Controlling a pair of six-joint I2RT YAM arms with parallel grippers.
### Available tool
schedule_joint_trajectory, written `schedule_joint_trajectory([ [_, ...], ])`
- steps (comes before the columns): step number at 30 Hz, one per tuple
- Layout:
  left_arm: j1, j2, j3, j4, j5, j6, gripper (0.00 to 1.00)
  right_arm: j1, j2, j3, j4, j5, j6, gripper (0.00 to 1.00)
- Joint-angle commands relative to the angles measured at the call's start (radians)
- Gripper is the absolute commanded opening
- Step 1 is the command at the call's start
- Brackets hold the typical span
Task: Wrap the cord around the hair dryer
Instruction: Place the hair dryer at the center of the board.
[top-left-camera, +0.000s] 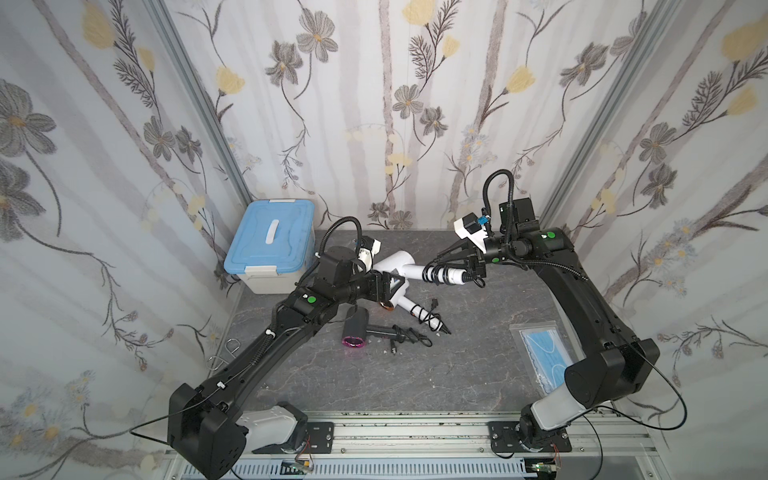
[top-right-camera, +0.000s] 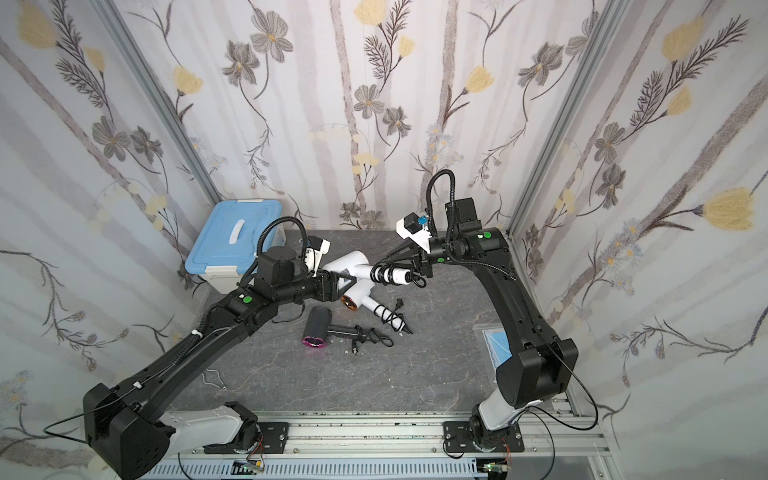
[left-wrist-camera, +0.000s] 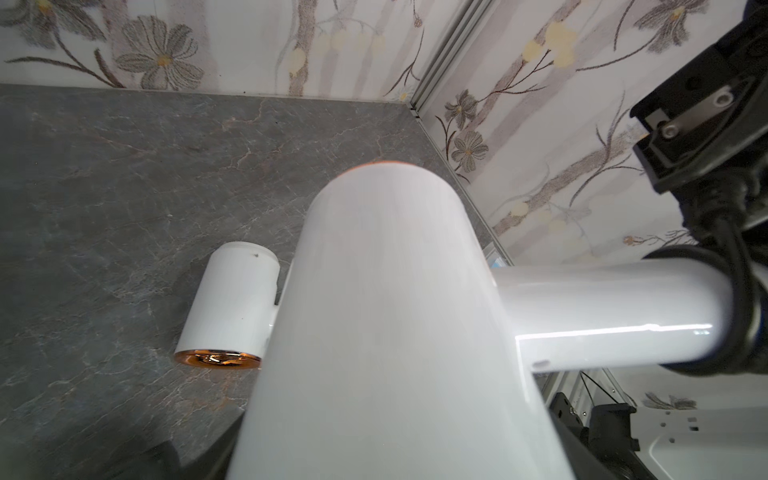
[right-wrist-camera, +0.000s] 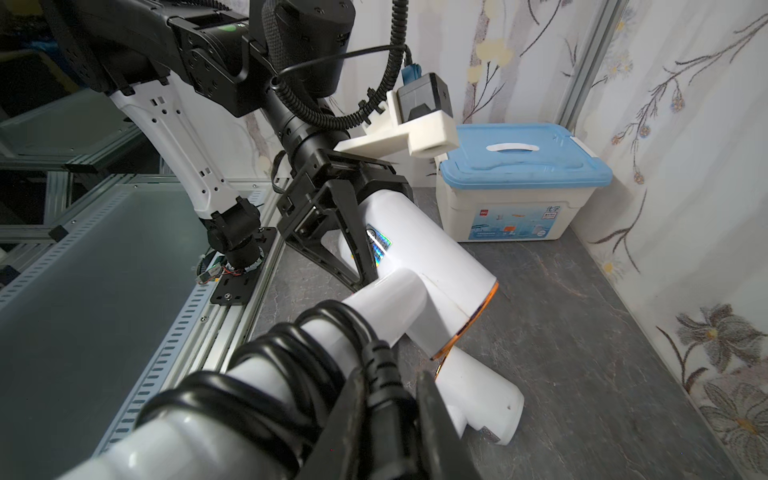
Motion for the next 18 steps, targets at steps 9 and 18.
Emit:
schedule_joint_trajectory([
  [9, 0.020, 0.045, -0.034, 0.309, -0.084, -0.232, 0.00, -0.021, -0.049, -0.263, 0.428, 0.027, 0.255, 0.00],
  [18, -0.039, 0.122, 0.005, 0.425, -0.289, -0.325, 0.00, -0.013, -0.152, -0.527, 0.919, 0.163, 0.611, 0.00],
])
